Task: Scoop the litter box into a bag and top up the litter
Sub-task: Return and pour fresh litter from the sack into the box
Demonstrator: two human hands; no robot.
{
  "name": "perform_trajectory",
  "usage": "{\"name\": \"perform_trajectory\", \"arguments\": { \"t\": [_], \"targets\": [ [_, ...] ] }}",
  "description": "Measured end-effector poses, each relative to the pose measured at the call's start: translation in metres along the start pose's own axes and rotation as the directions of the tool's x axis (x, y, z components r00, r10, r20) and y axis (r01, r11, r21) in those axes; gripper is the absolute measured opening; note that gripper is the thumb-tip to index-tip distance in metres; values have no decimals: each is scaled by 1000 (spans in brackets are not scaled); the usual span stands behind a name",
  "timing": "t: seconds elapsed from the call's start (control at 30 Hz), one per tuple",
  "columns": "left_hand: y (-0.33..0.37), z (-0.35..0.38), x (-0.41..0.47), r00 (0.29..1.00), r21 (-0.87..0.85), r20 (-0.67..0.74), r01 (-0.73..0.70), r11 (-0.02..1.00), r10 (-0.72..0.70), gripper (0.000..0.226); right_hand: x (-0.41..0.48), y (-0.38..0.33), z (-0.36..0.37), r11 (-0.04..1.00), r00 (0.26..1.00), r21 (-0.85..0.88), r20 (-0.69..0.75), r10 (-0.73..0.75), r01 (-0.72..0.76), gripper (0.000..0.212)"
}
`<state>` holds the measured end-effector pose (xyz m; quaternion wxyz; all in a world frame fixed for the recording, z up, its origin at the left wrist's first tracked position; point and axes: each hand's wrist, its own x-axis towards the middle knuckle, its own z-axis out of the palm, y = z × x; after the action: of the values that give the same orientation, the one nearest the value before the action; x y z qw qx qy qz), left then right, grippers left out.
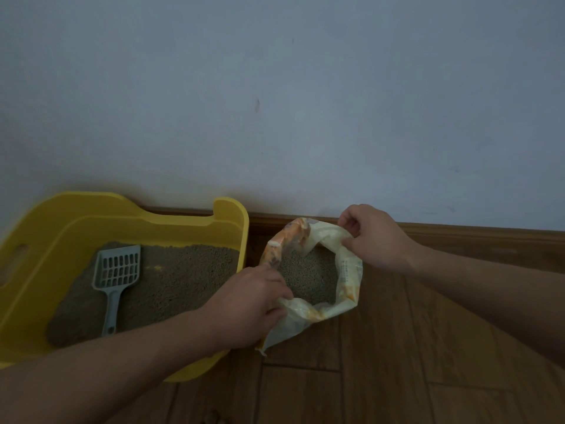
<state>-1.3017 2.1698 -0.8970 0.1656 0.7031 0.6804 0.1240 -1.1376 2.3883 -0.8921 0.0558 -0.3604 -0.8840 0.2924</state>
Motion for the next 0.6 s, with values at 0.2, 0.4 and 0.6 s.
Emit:
{"name": "perform_trajectory", "arguments": {
  "t": [0.2,0.4,0.6],
  "targets": [
    [2,-4,-1,1000,2,-9,8,1000,-8,31,-3,-7,-4,1000,1000,-16,-4,-7,6,26],
    [4,-10,-3,1000,16,-8,20,1000,-20,35,-6,-17,-8,1000,1000,-18,-8,-10,10,26],
    [5,-28,-7,996,16,-30,81,997,-81,38,-10,-31,-14,999,999,-17,-20,-30,30,25]
  ]
}}
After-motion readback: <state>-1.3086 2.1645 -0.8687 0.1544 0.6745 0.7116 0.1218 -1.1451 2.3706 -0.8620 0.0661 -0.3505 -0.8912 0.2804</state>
